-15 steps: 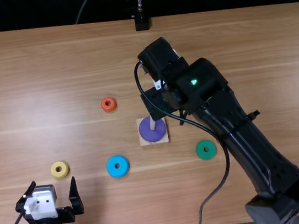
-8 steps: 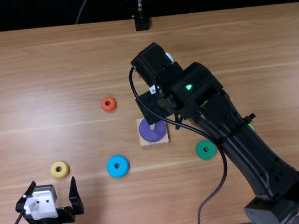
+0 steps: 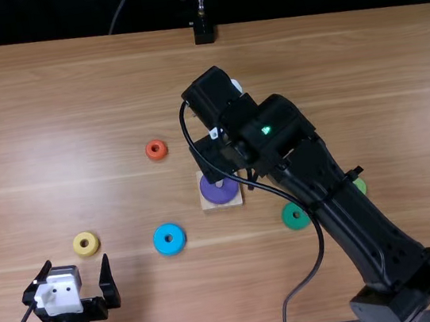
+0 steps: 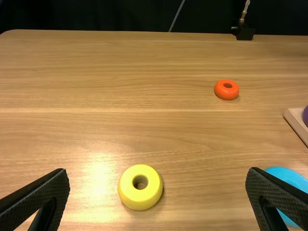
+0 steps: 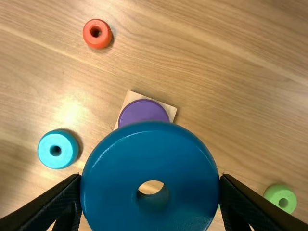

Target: Build the Hanoi tower: stack the rings onto the peg from bottom to top in this color order: purple, dark blue, light blue, dark green, light green, yellow, orange.

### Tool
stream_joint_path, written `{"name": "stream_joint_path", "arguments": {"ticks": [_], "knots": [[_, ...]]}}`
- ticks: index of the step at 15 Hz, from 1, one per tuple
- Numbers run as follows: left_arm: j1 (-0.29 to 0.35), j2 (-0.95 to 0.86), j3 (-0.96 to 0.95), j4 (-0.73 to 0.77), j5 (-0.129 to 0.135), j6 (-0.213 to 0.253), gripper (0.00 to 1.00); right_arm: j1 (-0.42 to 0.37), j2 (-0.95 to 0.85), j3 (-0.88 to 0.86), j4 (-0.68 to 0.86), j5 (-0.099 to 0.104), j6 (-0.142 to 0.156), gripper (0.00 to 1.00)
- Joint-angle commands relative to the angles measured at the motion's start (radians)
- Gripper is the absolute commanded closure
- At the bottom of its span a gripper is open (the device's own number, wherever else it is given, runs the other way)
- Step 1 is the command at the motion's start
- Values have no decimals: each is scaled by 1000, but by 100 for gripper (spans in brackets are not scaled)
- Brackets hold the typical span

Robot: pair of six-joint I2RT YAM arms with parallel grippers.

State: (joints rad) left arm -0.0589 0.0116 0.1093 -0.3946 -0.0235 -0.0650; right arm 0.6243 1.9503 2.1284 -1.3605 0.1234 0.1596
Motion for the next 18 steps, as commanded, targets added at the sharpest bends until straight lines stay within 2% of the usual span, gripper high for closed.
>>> {"name": "stream_joint_path", "arguments": {"ticks": [1, 18], "knots": [[1, -12, -109, -75, -6, 6, 0, 8, 10, 21, 5, 0, 8, 100], [1, -12, -109, -75, -6, 6, 0, 9, 73, 13, 6, 0, 8, 100]]}}
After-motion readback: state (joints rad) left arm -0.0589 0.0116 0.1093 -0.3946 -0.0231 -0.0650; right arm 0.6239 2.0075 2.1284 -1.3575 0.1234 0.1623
